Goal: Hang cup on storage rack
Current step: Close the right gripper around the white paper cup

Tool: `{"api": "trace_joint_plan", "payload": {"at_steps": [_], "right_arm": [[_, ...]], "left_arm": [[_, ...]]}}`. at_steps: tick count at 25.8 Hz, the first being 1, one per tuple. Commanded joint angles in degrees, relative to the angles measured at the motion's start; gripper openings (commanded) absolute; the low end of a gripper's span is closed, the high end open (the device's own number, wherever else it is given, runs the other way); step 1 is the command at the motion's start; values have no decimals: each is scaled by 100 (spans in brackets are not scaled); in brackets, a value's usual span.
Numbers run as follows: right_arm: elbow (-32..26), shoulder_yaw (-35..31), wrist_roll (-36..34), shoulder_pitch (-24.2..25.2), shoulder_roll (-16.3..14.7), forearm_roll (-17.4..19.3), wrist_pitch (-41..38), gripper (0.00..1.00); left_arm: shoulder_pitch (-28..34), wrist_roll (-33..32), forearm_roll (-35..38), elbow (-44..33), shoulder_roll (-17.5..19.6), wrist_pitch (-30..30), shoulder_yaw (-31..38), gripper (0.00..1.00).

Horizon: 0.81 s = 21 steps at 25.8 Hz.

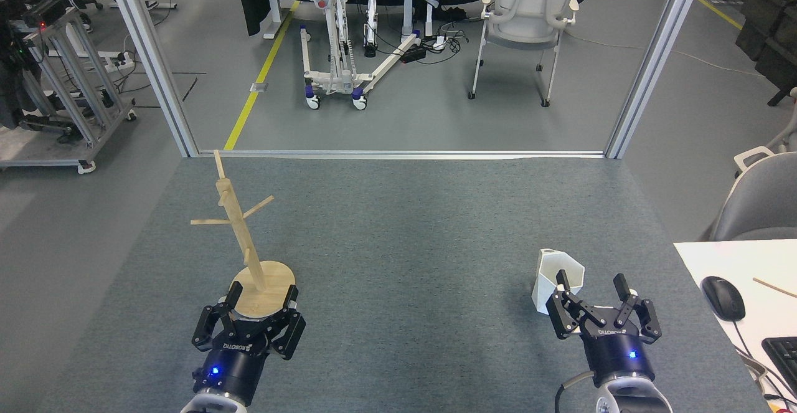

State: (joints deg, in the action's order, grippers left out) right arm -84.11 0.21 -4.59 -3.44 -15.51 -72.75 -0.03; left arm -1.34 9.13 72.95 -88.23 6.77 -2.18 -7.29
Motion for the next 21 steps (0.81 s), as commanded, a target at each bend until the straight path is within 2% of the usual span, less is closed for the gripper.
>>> {"api": "trace_joint_plan", "payload": {"at_steps": [1,16,18,21], "right_arm": [[0,-12,2,2,31,-3,21,100],[35,-3,37,-16,-57,59,12,99],[211,14,46,10,-84,15,12,99],[765,49,28,10,-268,-11,12,99]], "left_arm": [[2,-8,-17,-10,-9,51,0,100],[55,-8,-9,-37,0,104,17,99],[55,-8,-9,-37,0,104,9,99],[55,-8,-9,-28,0,104,9,99]]}}
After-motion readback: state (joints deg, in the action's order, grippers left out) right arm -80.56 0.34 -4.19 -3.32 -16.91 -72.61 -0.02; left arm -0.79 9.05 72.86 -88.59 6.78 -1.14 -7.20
